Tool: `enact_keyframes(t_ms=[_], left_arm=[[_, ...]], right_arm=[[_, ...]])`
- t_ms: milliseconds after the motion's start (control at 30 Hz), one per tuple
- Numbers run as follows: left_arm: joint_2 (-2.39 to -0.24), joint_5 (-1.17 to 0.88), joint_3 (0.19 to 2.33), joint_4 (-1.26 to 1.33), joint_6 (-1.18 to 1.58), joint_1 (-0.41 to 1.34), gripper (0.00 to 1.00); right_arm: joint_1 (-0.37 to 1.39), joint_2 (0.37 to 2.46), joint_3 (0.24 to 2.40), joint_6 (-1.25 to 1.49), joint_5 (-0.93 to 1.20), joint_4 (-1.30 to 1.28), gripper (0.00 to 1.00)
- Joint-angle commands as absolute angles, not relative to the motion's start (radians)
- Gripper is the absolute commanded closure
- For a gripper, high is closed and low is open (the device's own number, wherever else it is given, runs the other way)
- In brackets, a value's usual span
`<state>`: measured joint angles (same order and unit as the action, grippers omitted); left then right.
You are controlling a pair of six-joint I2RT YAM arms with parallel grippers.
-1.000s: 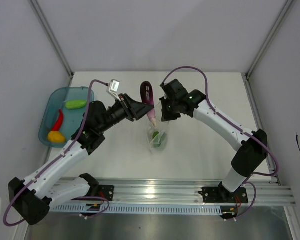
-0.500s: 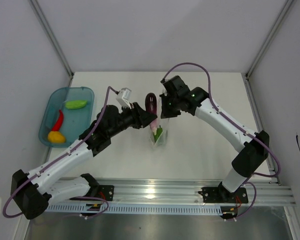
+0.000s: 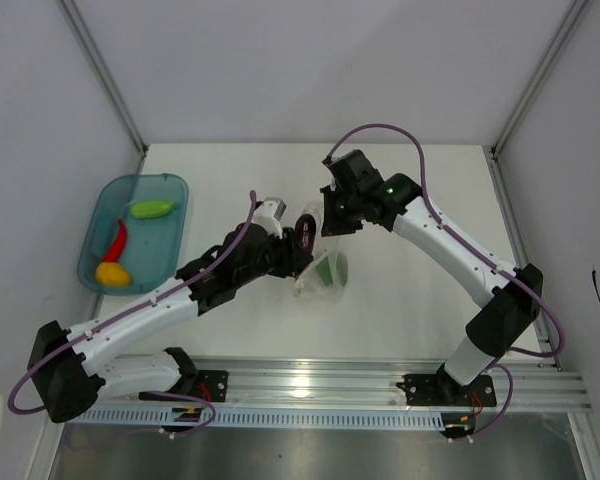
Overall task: Place the food in the zip-top bag and seal the zipper
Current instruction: Place the fake vegetable in the zipper food storage bag.
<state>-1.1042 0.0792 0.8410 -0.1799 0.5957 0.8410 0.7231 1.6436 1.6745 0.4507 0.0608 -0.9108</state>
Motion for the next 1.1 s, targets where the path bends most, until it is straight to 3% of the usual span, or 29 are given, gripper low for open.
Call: enact_keyframes(t_ms=[0, 300, 533, 767, 967, 1067], left_arm=[[-1.059, 0.166, 0.857, -0.207, 0.554, 0.861, 0.91], [-0.931, 0.184, 0.905, -0.192, 0.519, 0.877, 0.91], [-1.054, 0.025, 0.980, -0.267, 0.471, 0.880, 0.99], [-1.068, -0.034, 0.948, -0.264, 0.451, 0.897, 0.99], [-1.147, -0.005, 1.014, -0.395, 0.500, 0.899, 0.95], [-1.212, -0.006, 1.063, -0.488, 0.543, 0.899, 0.85]], right_arm=[[0.721, 1.618, 1.726, 0.459, 0.068, -0.900, 1.00], [0.729, 1.644, 1.726, 0.456, 0.067, -0.900, 1.00], [0.730, 1.649, 1.727, 0.459, 0.060, -0.894, 1.00], [0.723, 1.644, 1.730, 0.457, 0.055, -0.900, 1.00], [0.726, 1.652, 1.746, 0.456, 0.058, -0.904, 1.00], [0.726, 1.649, 1.749, 0.456, 0.058, -0.905, 1.00]])
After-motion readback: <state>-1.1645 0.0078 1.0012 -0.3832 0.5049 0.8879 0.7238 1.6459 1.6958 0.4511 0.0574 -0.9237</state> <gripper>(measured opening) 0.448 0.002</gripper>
